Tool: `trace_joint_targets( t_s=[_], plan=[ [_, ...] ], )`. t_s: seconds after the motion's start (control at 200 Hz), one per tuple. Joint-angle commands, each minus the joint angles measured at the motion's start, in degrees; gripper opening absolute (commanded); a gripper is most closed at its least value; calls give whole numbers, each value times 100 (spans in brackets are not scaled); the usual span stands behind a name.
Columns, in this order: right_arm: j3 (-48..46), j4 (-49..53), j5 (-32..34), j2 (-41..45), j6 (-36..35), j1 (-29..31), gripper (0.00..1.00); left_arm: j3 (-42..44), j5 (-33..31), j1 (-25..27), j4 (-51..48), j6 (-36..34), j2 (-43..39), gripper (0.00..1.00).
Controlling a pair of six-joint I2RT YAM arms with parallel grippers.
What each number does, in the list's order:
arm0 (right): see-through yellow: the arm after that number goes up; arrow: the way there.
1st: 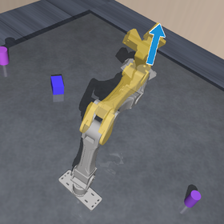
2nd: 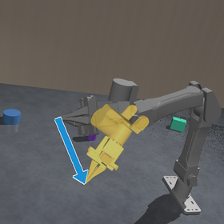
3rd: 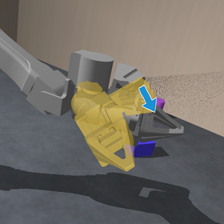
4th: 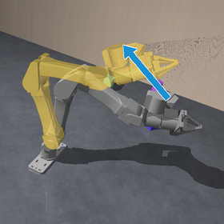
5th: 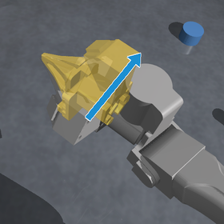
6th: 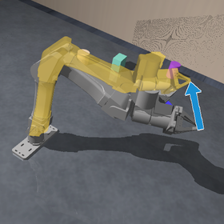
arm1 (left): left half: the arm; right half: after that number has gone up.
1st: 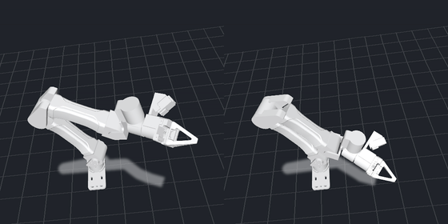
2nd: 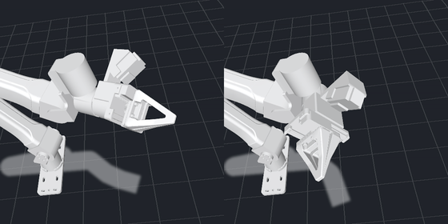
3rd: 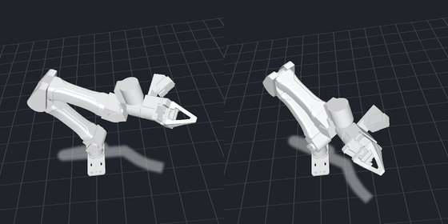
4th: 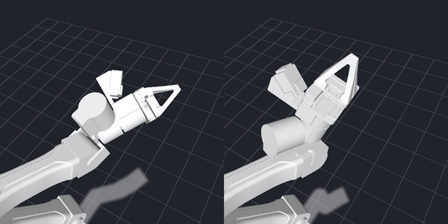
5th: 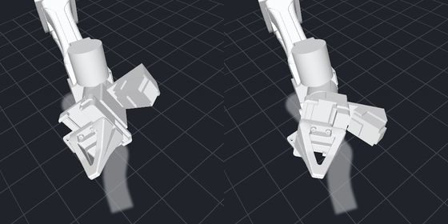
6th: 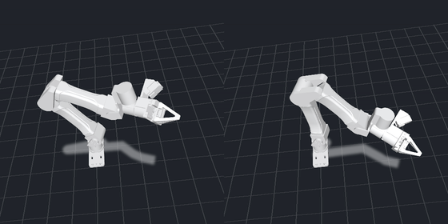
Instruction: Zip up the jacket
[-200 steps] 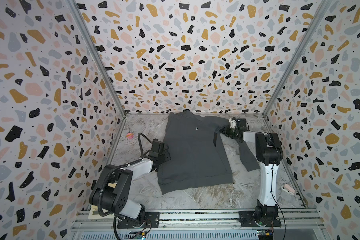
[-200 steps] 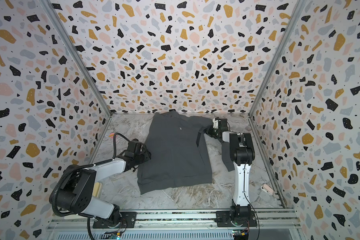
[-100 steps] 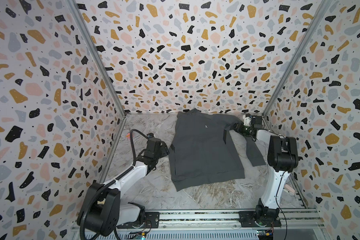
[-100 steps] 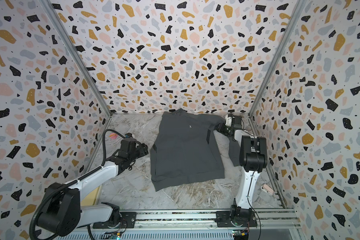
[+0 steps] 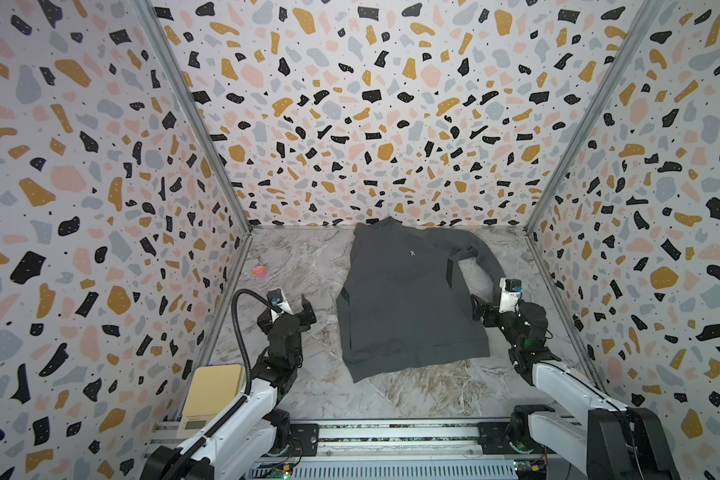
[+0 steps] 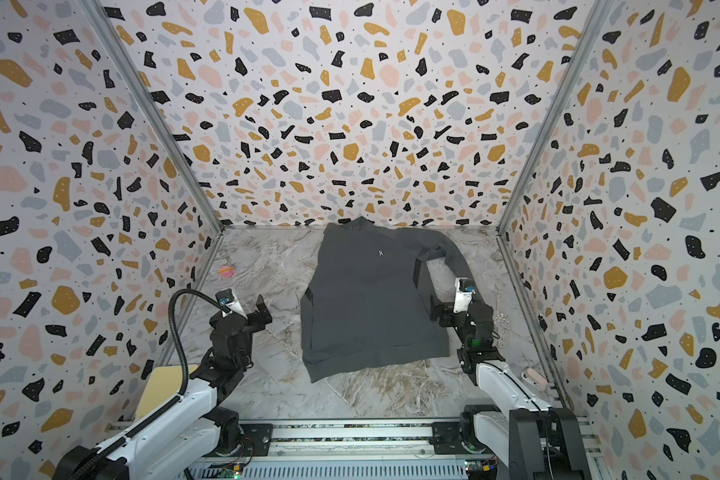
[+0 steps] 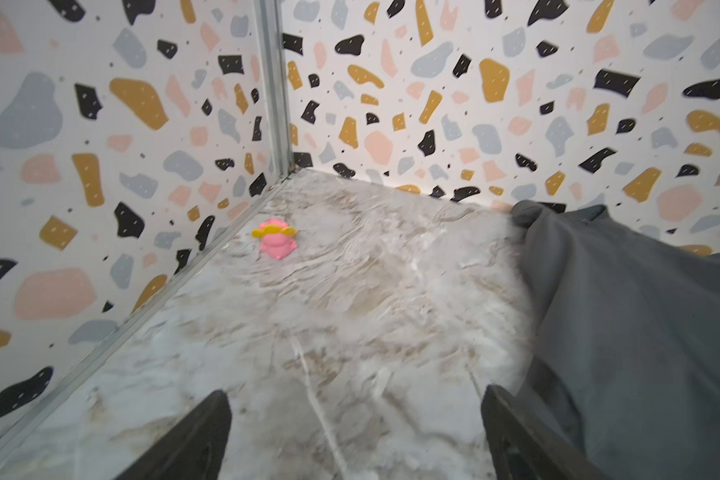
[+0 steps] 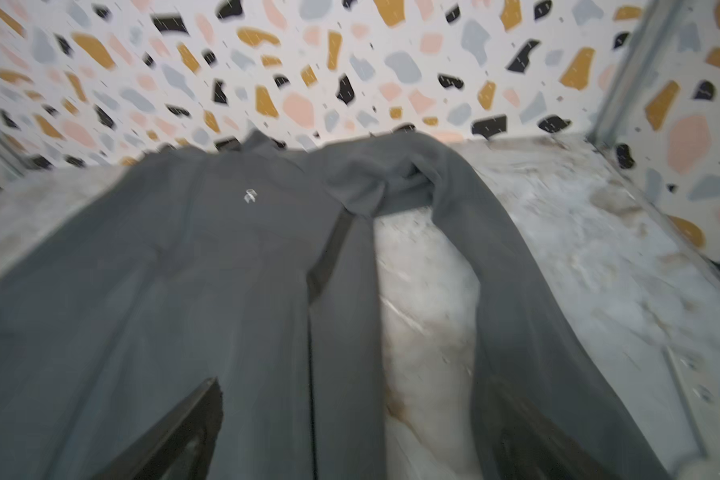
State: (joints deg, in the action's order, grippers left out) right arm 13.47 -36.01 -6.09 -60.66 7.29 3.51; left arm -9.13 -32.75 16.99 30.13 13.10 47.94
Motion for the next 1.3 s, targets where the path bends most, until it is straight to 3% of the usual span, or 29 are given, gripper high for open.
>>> trace_joint_targets(
  t_s=[0.0, 0.1, 0.21, 0.305, 0.375, 0.446, 0.471, 0.531, 0.611, 0.691, 0.771, 1.161, 1.297],
  plan=[
    [-122, -1219, 811, -124, -460, 1, 99, 560, -684, -25, 2236, -620, -141, 100],
    [-563, -2592, 870, -872, -459, -24, 99, 789, -848, -37, 2626, -958, 218, 100],
    [-283, -2796, 756, -1472, -809, 83, 99, 820, -846, -105, 3402, -1157, 1189, 100],
    [-486, -4864, 618, -2821, -751, -43, 99, 430, -415, -183, 3581, -1365, 1899, 100],
    [-225, -3293, 387, -2257, -688, -171, 99, 347, -268, -331, 4290, -1407, 2762, 100],
    [-472, -4435, 371, -2578, -568, -245, 99, 352, -235, -519, 5375, -1419, 3638, 100],
    [-456, -4254, 380, -2516, -583, -249, 99, 327, -125, -564, 5197, -1335, 3571, 99],
    [-357, -3823, 450, -2407, -609, -214, 99, 26, 325, -750, 3739, -1117, 3076, 100],
    [-266, -3696, 667, -2448, -705, -71, 99, 113, 458, -856, 4544, -1154, 3443, 100],
    [-141, -3463, 827, -2447, -804, 56, 99, -31, 474, -856, 3776, -1081, 3156, 100],
    [-130, -3468, 849, -2457, -809, 72, 99, 86, 421, -856, 4209, -1100, 3272, 100],
    [-63, -3379, 831, -2496, -827, 71, 99, 24, 463, -856, 3981, -1119, 3204, 99],
    [-334, -3800, 1173, -2409, -1002, 326, 99, 25, 472, -856, 3975, -1123, 3208, 100]
  ],
)
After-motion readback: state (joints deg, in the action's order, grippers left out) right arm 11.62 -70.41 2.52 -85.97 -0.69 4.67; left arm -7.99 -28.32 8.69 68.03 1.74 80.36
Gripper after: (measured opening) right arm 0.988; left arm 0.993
